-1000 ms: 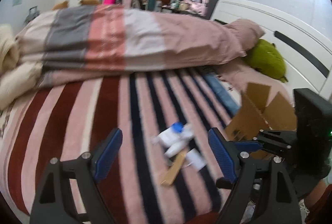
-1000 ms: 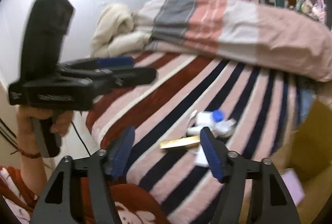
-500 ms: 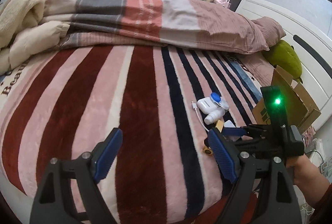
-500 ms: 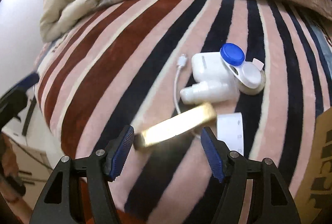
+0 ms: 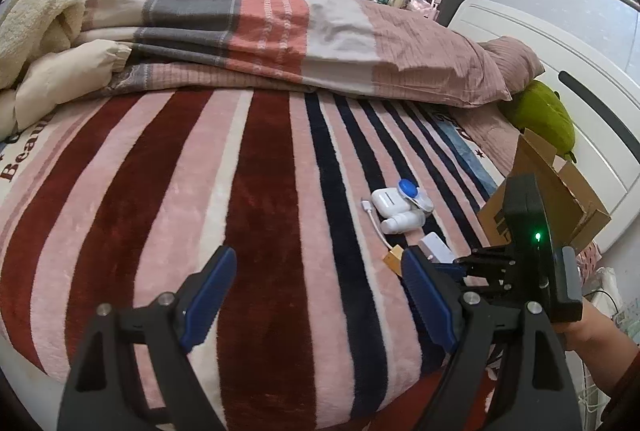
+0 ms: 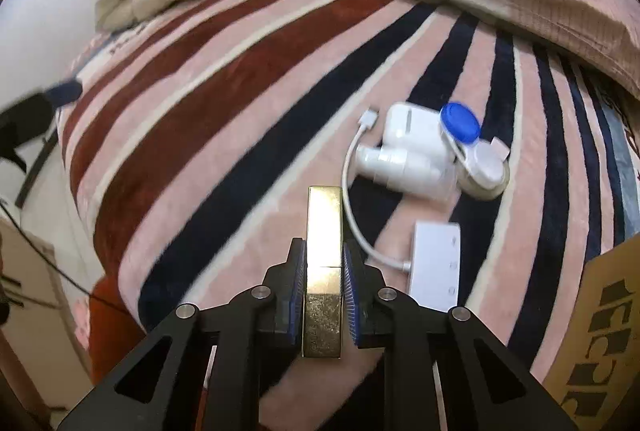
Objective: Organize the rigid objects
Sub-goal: 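Grasp the gold bar-shaped item with the right tool, then place the gold item into the cardboard box and release it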
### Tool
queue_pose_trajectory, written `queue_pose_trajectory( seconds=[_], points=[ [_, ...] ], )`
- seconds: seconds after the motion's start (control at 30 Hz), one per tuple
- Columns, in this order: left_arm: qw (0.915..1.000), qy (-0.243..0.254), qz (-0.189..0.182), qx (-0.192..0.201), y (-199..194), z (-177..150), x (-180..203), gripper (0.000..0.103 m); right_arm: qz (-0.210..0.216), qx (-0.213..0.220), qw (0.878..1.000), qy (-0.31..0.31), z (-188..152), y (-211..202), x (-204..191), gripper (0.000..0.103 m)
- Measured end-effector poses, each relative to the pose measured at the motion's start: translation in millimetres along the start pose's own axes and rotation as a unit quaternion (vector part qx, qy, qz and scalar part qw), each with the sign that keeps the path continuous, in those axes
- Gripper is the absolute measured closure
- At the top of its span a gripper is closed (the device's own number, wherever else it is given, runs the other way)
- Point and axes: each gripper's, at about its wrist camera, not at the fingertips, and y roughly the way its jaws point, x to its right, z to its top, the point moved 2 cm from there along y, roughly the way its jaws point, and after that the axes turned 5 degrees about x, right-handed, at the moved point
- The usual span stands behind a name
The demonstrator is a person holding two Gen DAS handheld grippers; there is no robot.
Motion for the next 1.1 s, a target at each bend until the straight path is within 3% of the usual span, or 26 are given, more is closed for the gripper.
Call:
queue_pose_trajectory(
  seconds=[0.17, 0.3, 0.6, 0.73, 0.83, 1.1],
  points=[
    [0.9999, 0.004, -0.001, -0.009, 1.7, -1.3, 5.7, 0.021, -0.003, -0.006, 1.000, -0.008, -12.3, -4.9, 1.9, 0.087],
    [0.9996, 0.009, -0.023, -0.013, 2.6, 2.1, 16.2, 0.021, -0.013, 0.004, 1.000, -0.023, -9.6, -7.7, -3.6, 0.090],
    [0.9919, 0.030, -0.120, 0.026, -8.2, 52.5, 77.4, 0.022, 0.053, 0.136, 0.987, -0.066, 31.4, -113.3, -28.4, 0.090],
    [0.9839, 0.042, -0.170, 0.037, -6.5, 74.2, 114.6, 0.040, 0.055, 0.190, 0.977, -0.080, 36.0, -159.3, -22.7, 0.090],
    [0.9783, 0.066, -0.192, 0.039, -0.1, 87.4, 151.8, 0.057, 0.051, 0.219, 0.972, -0.074, 32.3, -184.9, -6.3, 0.090],
    [0.9673, 0.128, -0.219, 0.014, 36.7, 100.0, 248.1, 0.058, 0.020, 0.245, 0.969, -0.017, 4.4, -221.6, 77.0, 0.090]
  ],
)
